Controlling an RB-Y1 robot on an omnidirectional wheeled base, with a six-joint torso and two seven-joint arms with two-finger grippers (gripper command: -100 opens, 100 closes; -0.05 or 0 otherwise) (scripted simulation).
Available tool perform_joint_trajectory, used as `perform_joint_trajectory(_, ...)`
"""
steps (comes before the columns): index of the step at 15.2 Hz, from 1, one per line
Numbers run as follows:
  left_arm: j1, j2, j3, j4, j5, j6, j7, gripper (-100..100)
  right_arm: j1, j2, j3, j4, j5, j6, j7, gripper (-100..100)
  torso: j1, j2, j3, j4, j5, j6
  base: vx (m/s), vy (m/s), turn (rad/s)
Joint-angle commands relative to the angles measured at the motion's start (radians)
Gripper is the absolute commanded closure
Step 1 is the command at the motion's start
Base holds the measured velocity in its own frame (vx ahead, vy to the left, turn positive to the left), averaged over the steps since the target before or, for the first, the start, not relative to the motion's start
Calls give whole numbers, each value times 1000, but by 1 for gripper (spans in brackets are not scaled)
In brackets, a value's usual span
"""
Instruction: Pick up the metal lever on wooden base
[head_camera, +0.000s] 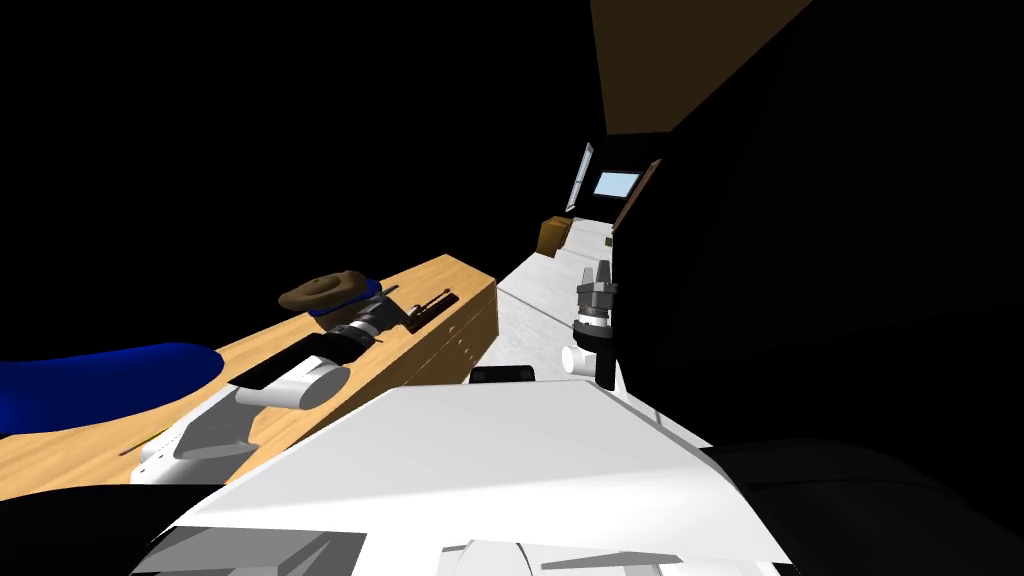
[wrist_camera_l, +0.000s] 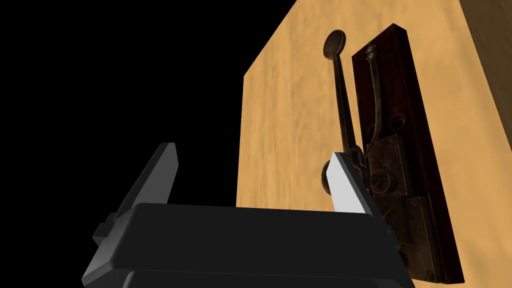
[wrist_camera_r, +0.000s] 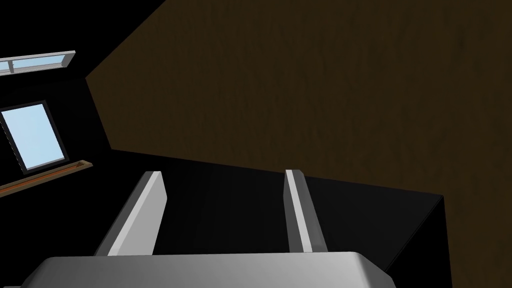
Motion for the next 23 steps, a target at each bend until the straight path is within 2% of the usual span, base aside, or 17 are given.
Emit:
perform_joint_trajectory(1, 9, 36, 11, 9, 39, 50, 23, -100, 0, 0, 0, 0, 0, 0, 0, 0, 0, 0, 0, 0, 0, 0, 75, -71, -13)
perform_joint_trajectory(3, 9, 36, 11, 9, 39, 71, 23, -100, 0, 0, 0, 0, 0, 0, 0, 0, 0, 0, 0, 0, 0, 0, 46, -35, 3)
perform_joint_trajectory(4, 16, 80, 26, 23, 85, 108, 52, -100, 0, 0, 0, 0, 0, 0, 0, 0, 1, 1, 1, 0, 0, 0, 50, -37, -15)
perform_joint_trajectory(6, 16, 80, 26, 23, 88, 137, 52, -100, 0, 0, 0, 0, 0, 0, 0, 0, 1, 1, 0, 0, 0, 0, 61, -41, -8)
perform_joint_trajectory(7, 23, 121, 40, 37, 127, 167, 81, -100, 0, 0, 0, 0, 0, 0, 0, 0, 1, 1, 0, 0, 0, 0, 67, -51, -15)
perform_joint_trajectory(9, 23, 123, 40, 37, 136, 204, 81, -100, 0, 0, 0, 0, 0, 0, 0, 0, 0, 0, 0, 0, 0, 0, 67, -51, -6)
perform_joint_trajectory(10, 30, 163, 55, 51, 173, 234, 109, -100, 0, 0, 0, 0, 0, 0, 0, 0, 1, 0, 0, 0, 0, 0, 66, -51, -10)
perform_joint_trajectory(12, 30, 166, 55, 51, 184, 271, 109, -100, 0, 0, 0, 0, 0, 0, 0, 0, 0, 0, 0, 0, 0, 0, 62, -53, -6)
perform_joint_trajectory(13, 37, 201, 69, 65, 216, 300, 138, -100, 0, 0, 0, 0, 0, 0, 0, 0, 0, 0, 0, 0, 0, 0, 82, -48, -10)
perform_joint_trajectory(15, 37, 208, 69, 65, 232, 337, 138, -100, 0, 0, 0, 0, 0, 0, 0, 0, 0, -1, -1, 0, 0, 0, 75, -52, -7)
perform_joint_trajectory(16, 44, 248, 84, 79, 272, 363, 166, -100, 0, 0, 0, 0, 0, 0, 0, 0, 0, 0, 0, 0, 0, 0, 70, -44, -10)
perform_joint_trajectory(18, 44, 248, 84, 79, 278, 402, 166, -100, 0, 0, 0, 0, 0, 0, 0, 0, 1, -1, 0, 0, 0, 0, 61, -36, -6)
perform_joint_trajectory(19, 44, 248, 84, 79, 278, 402, 166, -100, 0, 0, 0, 0, 0, 0, 0, 0, 1, 0, 0, 0, 0, 0, 24, -17, 2)
perform_joint_trajectory(20, 51, 287, 98, 93, 325, 439, 193, -100, 0, 0, 0, 0, 0, 0, 0, 0, 2, 2, 1, 0, 0, 0, 42, -37, -14)
perform_joint_trajectory(22, 51, 287, 98, 93, 325, 466, 193, -100, 0, 0, 0, 0, 0, 0, 0, 0, 1, 1, 1, 0, 0, 0, 55, -43, -5)
perform_joint_trajectory(23, 58, 325, 112, 107, 365, 499, 220, -100, 0, 0, 0, 0, 0, 0, 0, 0, 1, 1, 1, 0, 0, 0, 66, -36, -8)
